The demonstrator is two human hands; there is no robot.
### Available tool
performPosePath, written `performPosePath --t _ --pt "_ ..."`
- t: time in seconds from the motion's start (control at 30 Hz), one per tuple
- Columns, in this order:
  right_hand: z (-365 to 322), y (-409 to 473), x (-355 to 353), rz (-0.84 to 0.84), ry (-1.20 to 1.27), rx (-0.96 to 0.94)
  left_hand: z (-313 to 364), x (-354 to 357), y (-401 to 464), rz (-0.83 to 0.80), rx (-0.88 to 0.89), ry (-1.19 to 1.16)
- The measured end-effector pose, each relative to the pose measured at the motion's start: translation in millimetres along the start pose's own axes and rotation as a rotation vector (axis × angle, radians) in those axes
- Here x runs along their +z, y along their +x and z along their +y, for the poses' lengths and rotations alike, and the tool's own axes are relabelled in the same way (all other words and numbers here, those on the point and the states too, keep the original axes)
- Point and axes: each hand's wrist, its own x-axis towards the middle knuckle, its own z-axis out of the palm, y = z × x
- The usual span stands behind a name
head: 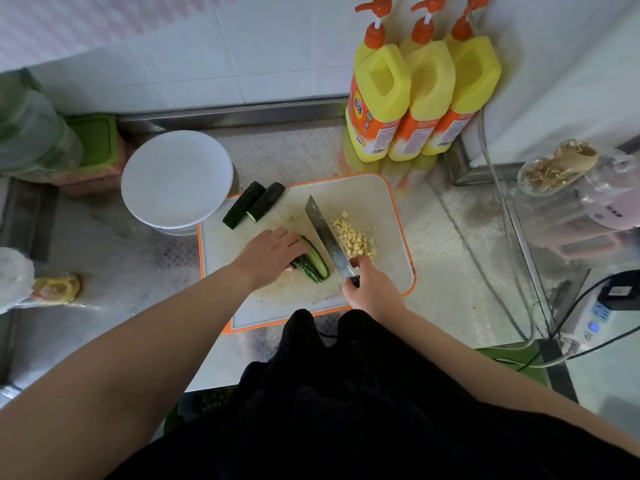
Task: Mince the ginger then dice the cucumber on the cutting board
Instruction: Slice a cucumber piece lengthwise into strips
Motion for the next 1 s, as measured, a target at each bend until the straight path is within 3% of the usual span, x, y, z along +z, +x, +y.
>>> performPosePath --t 0.13,0.3,0.37,0.67,0.8,1.0 --pt "1.3 3.2 4.2 -0.012 -0.026 -0.023 2.2 -2.7 -10.6 -0.008 -0.109 -0.051" --pt "-4.7 10.1 11.4 -0.096 -0.150 -0.107 -8.7 -15.0 -29.8 -0.334 -0.338 -0.284" --pt "-12.4 14.7 16.4 -0.131 -0.225 -0.137 -12.2 -13.7 -38.2 -0.365 -0.399 -0.349" --pt "-29.6 31.0 23.5 -0.208 -0.367 -0.190 11.5 19.0 -80.1 0.082 -0.663 -0.520" --pt "-26.3 28.2 29.2 -0.213 -0.399 -0.248 18.4 29.3 -83.0 0.287 -0.622 -0.462" --pt "-27.5 22.9 32.5 -0.192 -0.503 -0.270 16.6 33.0 -75.2 0.350 -0.523 -0.400"
